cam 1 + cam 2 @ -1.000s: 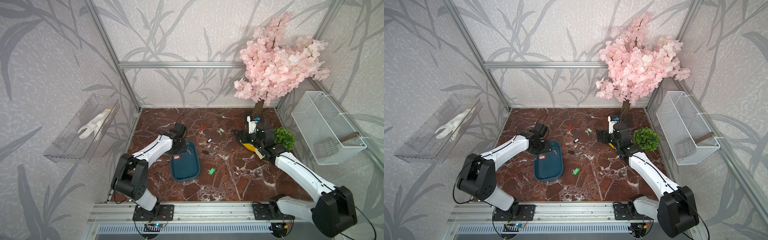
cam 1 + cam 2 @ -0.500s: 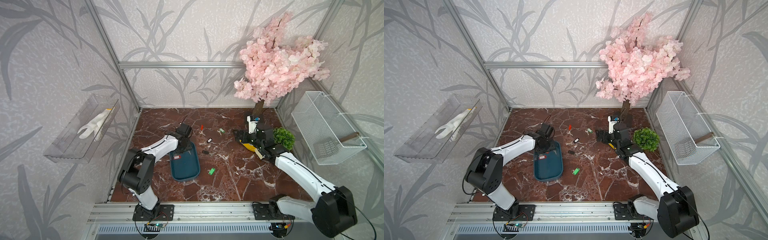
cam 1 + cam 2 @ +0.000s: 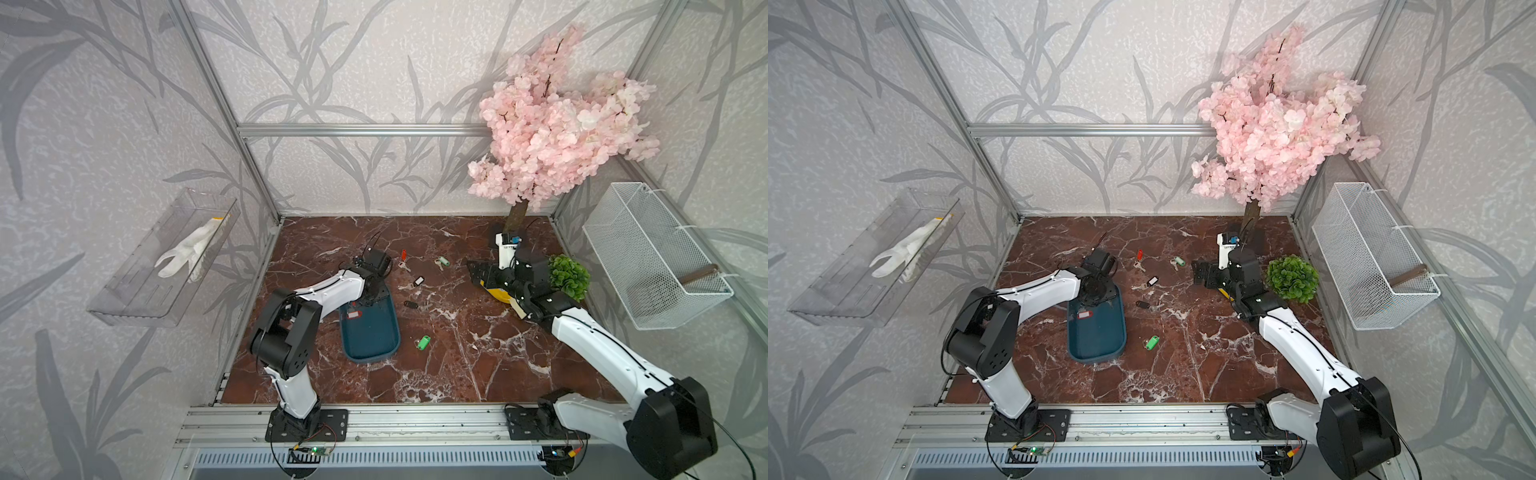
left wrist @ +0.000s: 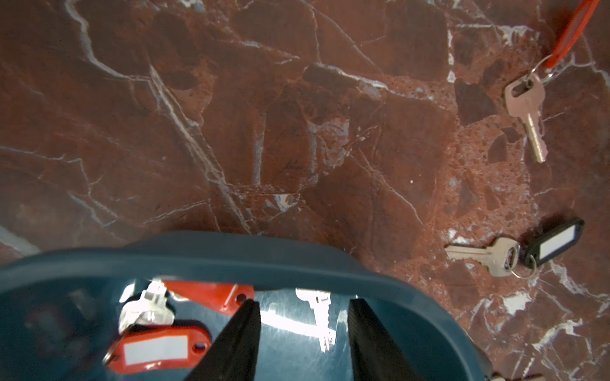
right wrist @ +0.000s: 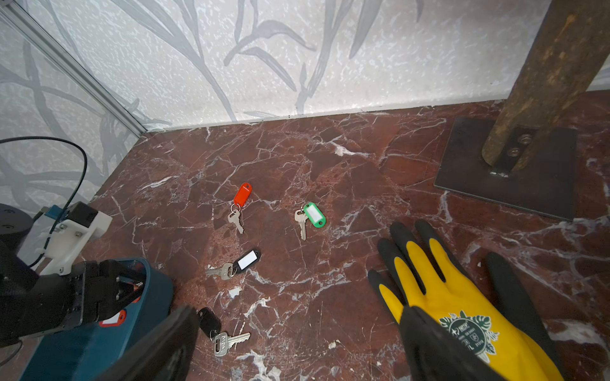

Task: Take the keys out of the storage box
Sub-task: Pick up the key from the storage box.

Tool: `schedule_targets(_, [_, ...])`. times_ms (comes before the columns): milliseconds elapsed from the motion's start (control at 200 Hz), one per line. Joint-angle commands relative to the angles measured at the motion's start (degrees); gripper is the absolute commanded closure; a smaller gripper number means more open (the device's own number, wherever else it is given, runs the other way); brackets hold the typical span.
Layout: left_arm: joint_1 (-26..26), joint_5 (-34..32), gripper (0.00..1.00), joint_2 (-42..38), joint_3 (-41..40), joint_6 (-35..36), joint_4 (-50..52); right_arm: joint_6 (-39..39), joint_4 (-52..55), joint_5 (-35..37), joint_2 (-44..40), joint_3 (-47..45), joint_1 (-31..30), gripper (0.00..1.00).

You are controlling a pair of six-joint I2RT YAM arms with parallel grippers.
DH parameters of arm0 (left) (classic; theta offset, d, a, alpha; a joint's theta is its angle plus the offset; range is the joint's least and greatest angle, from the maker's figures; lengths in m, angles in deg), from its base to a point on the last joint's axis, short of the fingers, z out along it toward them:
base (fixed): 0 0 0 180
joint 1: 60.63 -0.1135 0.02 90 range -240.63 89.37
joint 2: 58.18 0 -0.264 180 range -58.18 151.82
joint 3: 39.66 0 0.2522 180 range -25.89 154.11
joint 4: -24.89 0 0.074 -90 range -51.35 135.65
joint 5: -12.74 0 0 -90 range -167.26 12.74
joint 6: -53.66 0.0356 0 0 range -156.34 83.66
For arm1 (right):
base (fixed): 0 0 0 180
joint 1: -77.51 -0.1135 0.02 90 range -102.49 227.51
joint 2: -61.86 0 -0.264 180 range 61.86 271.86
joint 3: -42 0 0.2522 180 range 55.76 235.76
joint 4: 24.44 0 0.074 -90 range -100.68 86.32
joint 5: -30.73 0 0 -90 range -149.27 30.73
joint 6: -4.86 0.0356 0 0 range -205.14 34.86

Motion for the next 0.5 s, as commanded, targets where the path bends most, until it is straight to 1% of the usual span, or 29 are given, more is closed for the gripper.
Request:
schedule_targets(0, [0.40,-1.56,0.55,1.16,1.71,-1.20,-0.18,-0.55,-1.22,0.05,-1.17,-0.58,0.22,0.01])
schedule_targets(100, [0.36,-1.96,0.59,1.62,2.01,-1.38,-0.39,-0.54,-1.28,0.02,-1.00,-0.70,0.31,0.01])
schedule_targets(495, [0.41,-2.20,0.66,3.29,3.12,-1.12,-0.20,-0.42,-1.30,-0.20,-0.56,-0.67,0.48,0.01])
